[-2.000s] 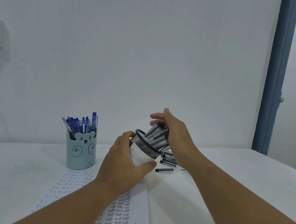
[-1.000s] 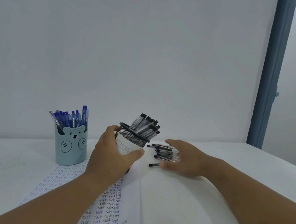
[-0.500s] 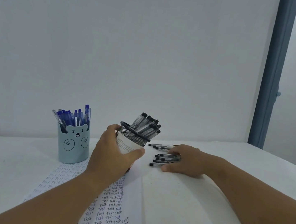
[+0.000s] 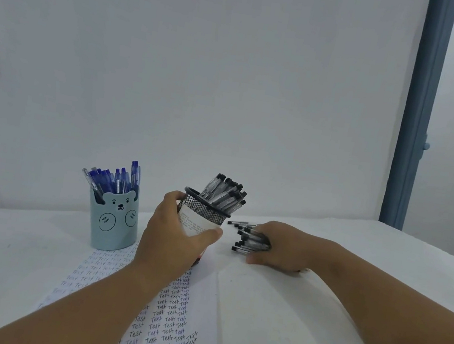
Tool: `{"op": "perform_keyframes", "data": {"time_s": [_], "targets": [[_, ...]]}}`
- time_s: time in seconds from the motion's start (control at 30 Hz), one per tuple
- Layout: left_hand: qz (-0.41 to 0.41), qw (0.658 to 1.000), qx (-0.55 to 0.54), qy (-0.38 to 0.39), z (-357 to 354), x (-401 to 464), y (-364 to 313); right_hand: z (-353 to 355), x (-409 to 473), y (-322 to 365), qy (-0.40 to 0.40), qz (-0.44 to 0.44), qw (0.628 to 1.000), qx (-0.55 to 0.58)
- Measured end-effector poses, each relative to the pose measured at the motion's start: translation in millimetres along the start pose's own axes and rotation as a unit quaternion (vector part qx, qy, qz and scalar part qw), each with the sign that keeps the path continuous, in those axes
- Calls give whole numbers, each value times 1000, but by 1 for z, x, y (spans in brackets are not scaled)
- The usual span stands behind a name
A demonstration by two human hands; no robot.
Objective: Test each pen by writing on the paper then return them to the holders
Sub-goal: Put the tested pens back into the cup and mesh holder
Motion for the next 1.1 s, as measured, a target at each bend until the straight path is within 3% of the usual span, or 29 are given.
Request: {"op": "perform_keyframes", "data": {"time_s": [0.17, 0.3, 0.37, 0.5, 0.6, 0.73, 0.8, 0.9, 1.1], "targets": [[12, 1000, 2, -8, -1, 1, -1, 12, -7, 6, -22, 6, 998, 59], [12, 1000, 5, 1, -2, -1, -4, 38, -18, 18, -109, 13, 961, 255], [6, 1000, 8, 8, -3, -2, -7, 59, -25, 27, -196, 16, 915, 351], [-10, 999, 32, 15, -4, -2, -13, 103, -39, 56, -325, 41, 785, 526], [-17, 998, 54, 17, -4, -3, -15, 122, -44, 84, -328, 54, 698, 635], [-33, 995, 90, 12, -5, -3, -17, 109, -34, 118, -314, 27, 627, 712], [-39, 995, 96, 9, -5, -4, -19, 92, -23, 127, -334, 14, 622, 708], [-40, 994, 101, -3, -5, -4, -19, 73, -14, 130, -360, -3, 645, 674], [-36, 992, 125, 1, -5, -4, -19, 57, -8, 134, -357, -14, 668, 653]]}}
Point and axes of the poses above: each hand's wrist, its own x-axis towards the middle knuckle, its own z-axis out of the back of the hand, y = z × x, the point moved 2 cm from there along x, towards the middle knuckle, and after that the axes turned 10 degrees about -z, right-handed, at the moved point
